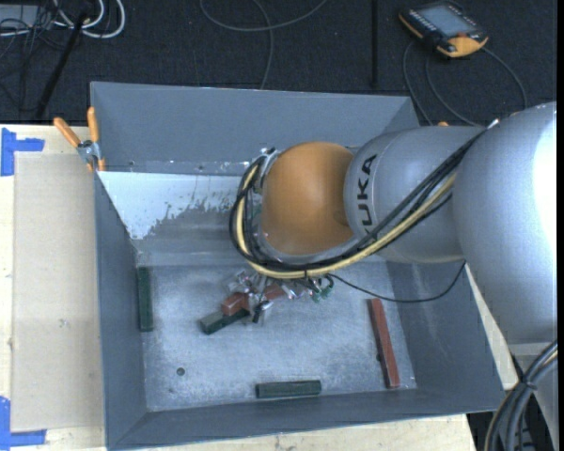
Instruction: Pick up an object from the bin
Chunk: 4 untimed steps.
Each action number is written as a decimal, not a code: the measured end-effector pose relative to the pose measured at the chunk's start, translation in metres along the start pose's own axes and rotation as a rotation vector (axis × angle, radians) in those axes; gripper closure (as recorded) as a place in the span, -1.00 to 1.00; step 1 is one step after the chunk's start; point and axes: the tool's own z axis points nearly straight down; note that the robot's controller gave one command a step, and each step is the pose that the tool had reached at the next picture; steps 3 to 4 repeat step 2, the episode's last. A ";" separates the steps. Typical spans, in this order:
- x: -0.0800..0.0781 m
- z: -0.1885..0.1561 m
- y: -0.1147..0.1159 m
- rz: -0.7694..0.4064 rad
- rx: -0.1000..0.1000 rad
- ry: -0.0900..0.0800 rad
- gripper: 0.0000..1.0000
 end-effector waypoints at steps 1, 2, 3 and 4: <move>-0.011 0.000 -0.008 -0.027 0.003 -0.002 1.00; 0.001 0.001 0.030 -0.083 0.003 0.002 1.00; 0.001 0.001 0.030 -0.083 0.003 0.002 1.00; 0.001 0.001 0.030 -0.083 0.003 0.002 1.00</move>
Offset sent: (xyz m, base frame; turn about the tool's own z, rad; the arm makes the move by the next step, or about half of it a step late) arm -0.0256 0.0328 -0.0004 -0.1005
